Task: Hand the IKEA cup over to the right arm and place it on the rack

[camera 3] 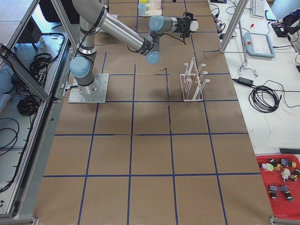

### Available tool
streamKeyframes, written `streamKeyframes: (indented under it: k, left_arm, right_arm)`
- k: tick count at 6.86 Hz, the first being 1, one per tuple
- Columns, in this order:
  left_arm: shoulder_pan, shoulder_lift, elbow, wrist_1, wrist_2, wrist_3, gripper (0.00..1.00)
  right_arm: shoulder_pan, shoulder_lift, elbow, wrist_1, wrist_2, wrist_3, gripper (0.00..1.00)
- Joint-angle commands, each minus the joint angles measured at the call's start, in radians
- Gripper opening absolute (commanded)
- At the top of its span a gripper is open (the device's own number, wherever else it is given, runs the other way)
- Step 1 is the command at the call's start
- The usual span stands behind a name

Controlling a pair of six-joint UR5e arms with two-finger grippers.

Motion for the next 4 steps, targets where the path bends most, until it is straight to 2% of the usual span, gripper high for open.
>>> streamKeyframes:
  k: [1,3,4]
  left_arm:
    - [-0.042,0.003,0.067,-0.188,0.159,0.004,0.99]
    - [-0.163,0.018,0.22,-0.493,0.436,0.003,0.99]
    - [-0.217,0.018,0.296,-0.669,0.592,0.001,0.99]
  right_arm:
    - [-0.055,0.0,-0.003,0.0,-0.102,-0.379,0.2]
    - [-0.134,0.003,-0.009,-0.009,-0.115,-0.728,0.2]
    - [-0.146,0.012,-0.016,-0.013,-0.115,-0.824,0.19]
